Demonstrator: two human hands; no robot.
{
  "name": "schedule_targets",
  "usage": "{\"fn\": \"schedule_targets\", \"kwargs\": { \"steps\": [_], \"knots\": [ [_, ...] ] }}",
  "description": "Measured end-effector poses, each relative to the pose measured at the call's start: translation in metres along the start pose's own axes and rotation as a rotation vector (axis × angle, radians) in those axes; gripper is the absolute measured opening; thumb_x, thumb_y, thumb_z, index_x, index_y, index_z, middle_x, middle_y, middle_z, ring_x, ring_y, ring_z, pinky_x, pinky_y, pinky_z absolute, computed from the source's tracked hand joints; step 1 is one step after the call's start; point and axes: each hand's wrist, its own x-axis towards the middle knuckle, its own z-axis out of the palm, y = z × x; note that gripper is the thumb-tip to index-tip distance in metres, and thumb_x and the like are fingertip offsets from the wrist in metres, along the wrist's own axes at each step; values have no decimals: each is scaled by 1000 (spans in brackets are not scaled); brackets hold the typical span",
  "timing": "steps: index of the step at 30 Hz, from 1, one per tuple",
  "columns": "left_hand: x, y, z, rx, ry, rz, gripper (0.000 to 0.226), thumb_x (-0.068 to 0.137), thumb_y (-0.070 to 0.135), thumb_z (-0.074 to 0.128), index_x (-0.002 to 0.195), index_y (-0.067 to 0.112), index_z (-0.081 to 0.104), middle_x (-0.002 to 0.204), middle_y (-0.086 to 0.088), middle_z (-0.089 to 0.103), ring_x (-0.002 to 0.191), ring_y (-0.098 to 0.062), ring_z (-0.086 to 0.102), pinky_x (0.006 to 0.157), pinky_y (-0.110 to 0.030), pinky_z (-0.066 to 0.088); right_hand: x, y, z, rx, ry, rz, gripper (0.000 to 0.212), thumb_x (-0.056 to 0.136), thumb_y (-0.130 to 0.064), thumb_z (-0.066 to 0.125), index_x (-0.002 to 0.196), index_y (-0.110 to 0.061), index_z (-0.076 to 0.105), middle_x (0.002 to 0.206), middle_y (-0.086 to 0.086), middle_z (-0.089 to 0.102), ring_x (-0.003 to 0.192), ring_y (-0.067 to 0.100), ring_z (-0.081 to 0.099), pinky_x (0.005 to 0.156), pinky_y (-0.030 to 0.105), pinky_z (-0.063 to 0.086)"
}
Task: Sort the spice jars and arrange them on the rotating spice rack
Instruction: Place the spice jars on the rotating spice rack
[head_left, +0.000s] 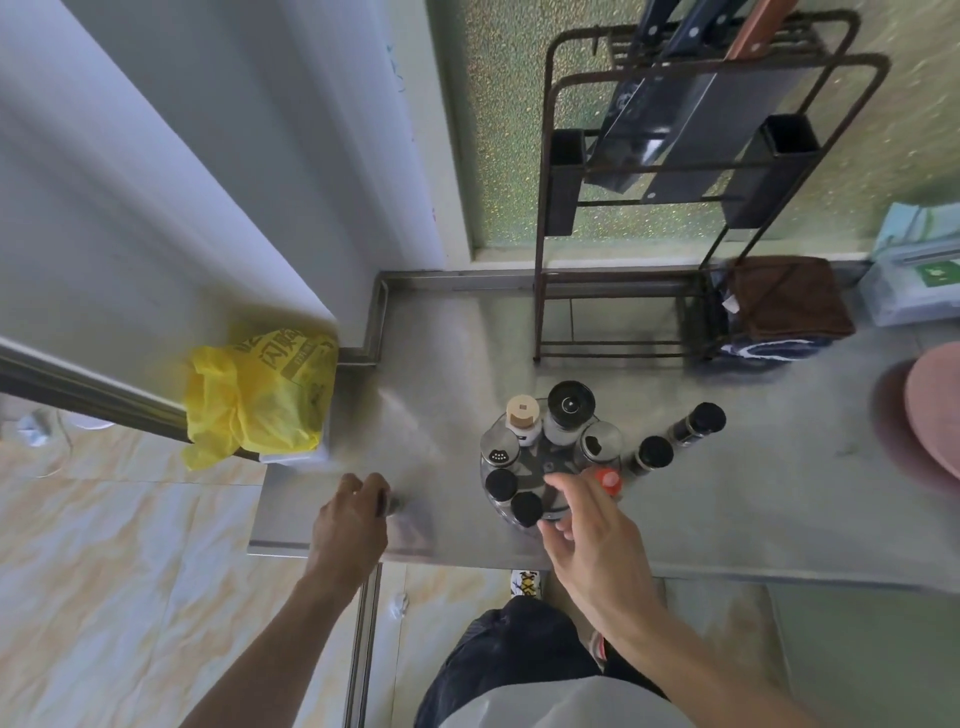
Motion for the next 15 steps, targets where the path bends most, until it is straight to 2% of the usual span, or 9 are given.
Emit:
{"fn": "schedule_targets", "kwargs": {
  "steps": [3,7,9,12,15],
  "knots": [
    [-7,22,-26,-102,112,86,24,77,7,77,92,18,61,83,-3,54,57,-22,51,57,-26,44,3,2,-15,41,29,-6,45,83,-20,77,123,-17,56,108,-4,61,75,6,65,61,25,59],
    [-27,81,-75,-243,161,279,35,75,17,80,105,22,63,96,3,61,69,-17,60,62,-24,51,6,9,-45,66,97,-2,40,83,-22,76,119,-17,59,103,-7,60,69,-2,58,65,4,47],
    [-34,114,-88,-278,146,359,38,76,23,82,109,22,63,97,5,64,74,-12,62,67,-20,52,8,20,-62,67,147,18,35,86,-24,73,117,-17,60,102,-8,60,70,-3,57,68,0,43],
    [-36,153,-84,-271,78,426,36,78,33,80,107,24,61,97,8,64,80,-9,62,72,-22,56,10,44,-83,36,186,62,36,83,-21,75,116,-16,60,100,-9,60,65,-6,56,66,0,40],
    [-33,178,-64,-208,-7,447,32,81,34,72,108,27,56,100,11,61,84,-8,57,78,-21,53,9,70,-94,-8,192,106,40,81,-16,78,117,-15,58,100,-7,60,63,-6,54,67,7,41]
  ]
}}
